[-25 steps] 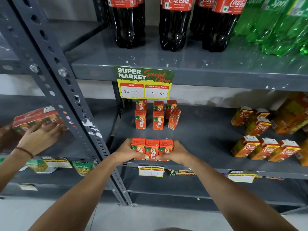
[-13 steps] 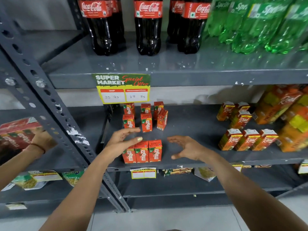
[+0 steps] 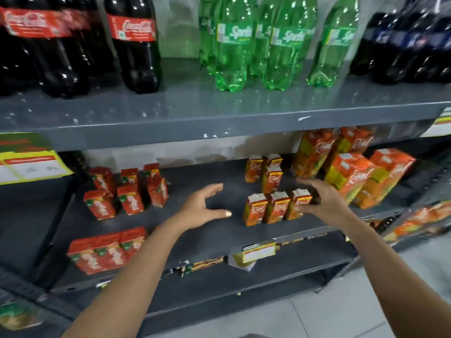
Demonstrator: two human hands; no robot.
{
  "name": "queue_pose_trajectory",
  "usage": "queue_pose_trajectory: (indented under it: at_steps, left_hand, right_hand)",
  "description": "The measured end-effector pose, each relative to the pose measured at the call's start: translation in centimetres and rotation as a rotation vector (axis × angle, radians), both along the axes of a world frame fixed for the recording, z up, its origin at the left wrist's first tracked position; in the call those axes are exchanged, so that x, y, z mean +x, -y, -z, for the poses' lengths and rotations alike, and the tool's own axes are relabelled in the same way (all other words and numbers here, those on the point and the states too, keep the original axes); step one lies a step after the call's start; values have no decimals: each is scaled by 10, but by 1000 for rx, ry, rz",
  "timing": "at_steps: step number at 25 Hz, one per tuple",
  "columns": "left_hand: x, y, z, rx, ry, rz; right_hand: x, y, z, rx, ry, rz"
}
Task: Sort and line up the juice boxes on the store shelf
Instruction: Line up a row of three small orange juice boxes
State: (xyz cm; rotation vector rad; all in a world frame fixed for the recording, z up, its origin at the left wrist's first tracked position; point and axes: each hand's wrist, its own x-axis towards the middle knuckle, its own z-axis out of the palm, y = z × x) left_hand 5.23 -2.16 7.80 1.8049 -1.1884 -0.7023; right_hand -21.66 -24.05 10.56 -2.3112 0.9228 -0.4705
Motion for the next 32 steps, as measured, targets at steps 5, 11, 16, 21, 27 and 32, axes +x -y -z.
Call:
queue_pose_trajectory:
  at_steps: [5, 11, 16, 21, 27, 32]
  left_hand:
    - [-40, 66, 48, 148, -169, -29]
    - [-57, 112, 73, 243, -220, -155]
    - [-78, 132, 77, 227, -258, -287]
    - [-84, 132, 81, 202, -271, -293]
    - [-94, 122, 85, 215, -295, -298]
    - [-99, 114, 90, 245, -297, -283]
  right_hand:
    - [-19, 61, 48, 237, -99, -98]
    - [5, 83, 82, 345, -107, -165]
    - [20, 80, 87, 459, -39, -228]
    - [27, 80, 87, 689, -17, -181]
    - [20, 74, 89, 712, -78, -145]
    - [10, 66, 93, 683, -79, -150]
